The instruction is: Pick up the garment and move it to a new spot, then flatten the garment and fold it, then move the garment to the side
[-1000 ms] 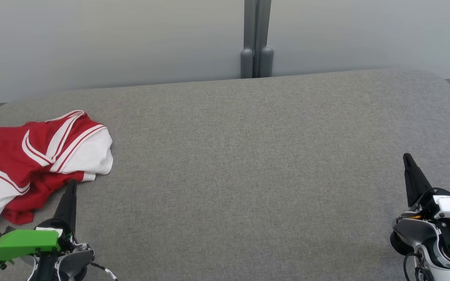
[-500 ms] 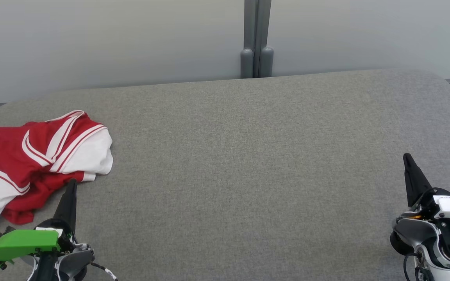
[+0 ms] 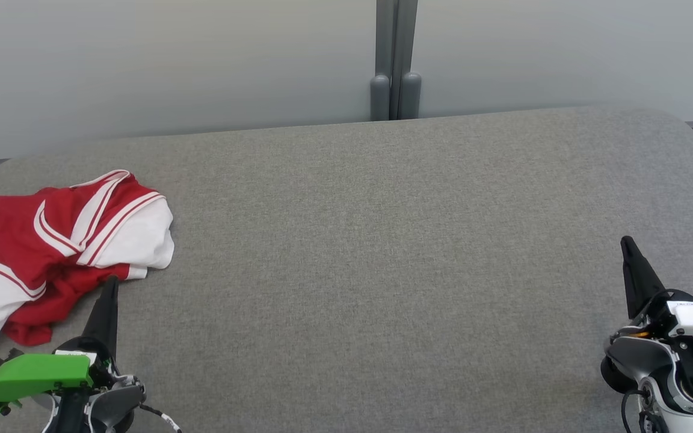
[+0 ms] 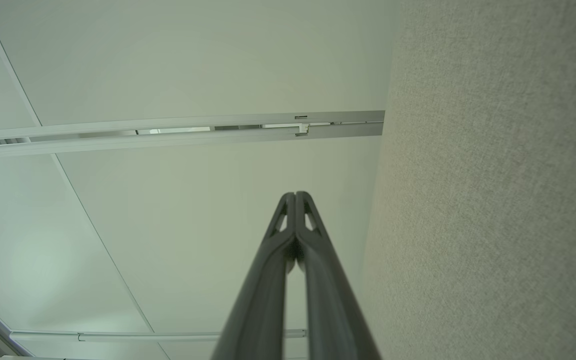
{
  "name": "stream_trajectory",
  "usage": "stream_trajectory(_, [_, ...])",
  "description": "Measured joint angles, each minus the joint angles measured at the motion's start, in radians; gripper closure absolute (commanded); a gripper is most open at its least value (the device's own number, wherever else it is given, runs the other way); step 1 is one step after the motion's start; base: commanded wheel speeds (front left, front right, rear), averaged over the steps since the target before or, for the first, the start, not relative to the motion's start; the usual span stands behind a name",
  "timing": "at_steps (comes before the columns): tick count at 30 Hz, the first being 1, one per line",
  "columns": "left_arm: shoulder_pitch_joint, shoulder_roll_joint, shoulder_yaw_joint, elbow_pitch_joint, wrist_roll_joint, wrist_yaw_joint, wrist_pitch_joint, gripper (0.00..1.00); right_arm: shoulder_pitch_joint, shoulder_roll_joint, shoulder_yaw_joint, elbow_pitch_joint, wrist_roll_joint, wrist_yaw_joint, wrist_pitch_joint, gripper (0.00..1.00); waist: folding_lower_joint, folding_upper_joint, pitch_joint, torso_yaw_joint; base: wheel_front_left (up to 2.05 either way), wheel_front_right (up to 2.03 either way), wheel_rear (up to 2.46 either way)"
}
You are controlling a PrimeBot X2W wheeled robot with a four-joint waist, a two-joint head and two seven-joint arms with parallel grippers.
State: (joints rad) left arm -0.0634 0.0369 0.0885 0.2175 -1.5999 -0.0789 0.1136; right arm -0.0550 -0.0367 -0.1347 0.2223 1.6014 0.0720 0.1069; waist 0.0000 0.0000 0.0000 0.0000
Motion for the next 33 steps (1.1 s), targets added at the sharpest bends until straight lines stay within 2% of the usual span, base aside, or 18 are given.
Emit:
stream_trajectory(1, [0.002,-0.001,0.000,0.003,0.000,0.000,0.000,1.00,0.002,0.001,0.000,0.004,0.000,0.000,0.000,1.00,0.0000,0.0000,0.000,0.000,0.00,0.00,0.00])
stream_trajectory(2, [0.008,-0.004,0.000,0.013,0.000,0.000,0.000,0.00,0.008,0.005,0.001,0.015,0.000,-0.001,0.000,0.00,0.0000,0.0000,0.000,0.000,0.00,0.00,0.00])
stream_trajectory(3, [0.017,-0.009,0.000,0.025,0.000,0.000,0.000,1.00,0.018,0.010,0.002,0.026,0.000,-0.002,0.000,1.00,0.0000,0.0000,0.000,0.000,0.00,0.00,0.00])
stream_trajectory(4, [0.028,-0.015,-0.001,0.037,0.000,0.000,0.000,0.00,0.030,0.016,0.003,0.038,0.000,-0.003,0.000,0.00,0.0000,0.0000,0.000,0.000,0.00,0.00,0.00])
stream_trajectory(16, [0.049,-0.021,-0.028,0.038,0.002,0.001,-0.018,0.00,0.053,0.014,0.029,0.047,-0.045,-0.003,-0.033,0.00,0.0000,0.0000,0.000,0.000,0.00,0.00,0.00])
stream_trajectory(24, [0.049,-0.012,-0.061,0.031,0.064,0.000,-0.054,0.00,0.054,-0.026,0.073,0.031,-0.159,-0.003,-0.061,0.00,0.0000,0.0000,0.000,0.000,0.00,0.00,0.00])
stream_trajectory(33, [0.049,0.019,-0.097,0.027,0.188,-0.001,-0.090,0.00,0.053,-0.068,0.135,-0.016,-0.355,-0.031,-0.089,0.00,0.0000,0.0000,0.000,0.000,0.00,0.00,0.00])
